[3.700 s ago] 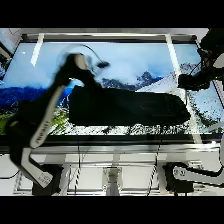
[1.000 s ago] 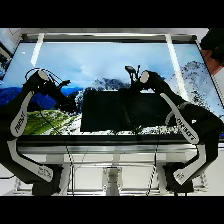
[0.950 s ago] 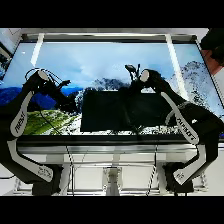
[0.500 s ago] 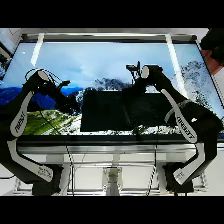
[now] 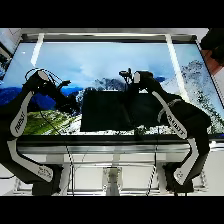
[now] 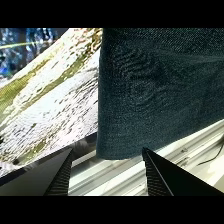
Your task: Fold the clothes and pants, and hang the long-sleeved shirts on hangers.
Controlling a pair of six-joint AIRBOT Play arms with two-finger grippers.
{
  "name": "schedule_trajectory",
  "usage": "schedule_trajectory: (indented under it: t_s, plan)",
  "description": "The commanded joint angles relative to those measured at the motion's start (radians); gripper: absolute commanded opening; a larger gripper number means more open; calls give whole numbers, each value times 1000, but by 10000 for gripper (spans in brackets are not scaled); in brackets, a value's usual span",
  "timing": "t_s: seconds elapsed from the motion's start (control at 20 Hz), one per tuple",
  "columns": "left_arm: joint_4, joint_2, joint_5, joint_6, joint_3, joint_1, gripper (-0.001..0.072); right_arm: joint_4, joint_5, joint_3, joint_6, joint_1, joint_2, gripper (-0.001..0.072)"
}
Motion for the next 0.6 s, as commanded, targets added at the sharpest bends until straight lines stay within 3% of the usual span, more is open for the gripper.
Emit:
schedule_trajectory:
  t_s: [0.0,0.05,0.1,0.3,0.55]
  plan:
    - [0,0,0,3,0,0,504,8,-35,6,-4,13,-5,176]
    - [0,0,0,3,0,0,503,7,-33,6,-4,13,-5,78]
    - [0,0,0,4,0,0,503,6,-22,8,-4,12,-5,26]
    - [0,0,-2,3,0,0,503,-72,137,101,5,12,4,23]
    - [0,0,-8,-6,0,3,499,-337,388,273,81,-19,34,22]
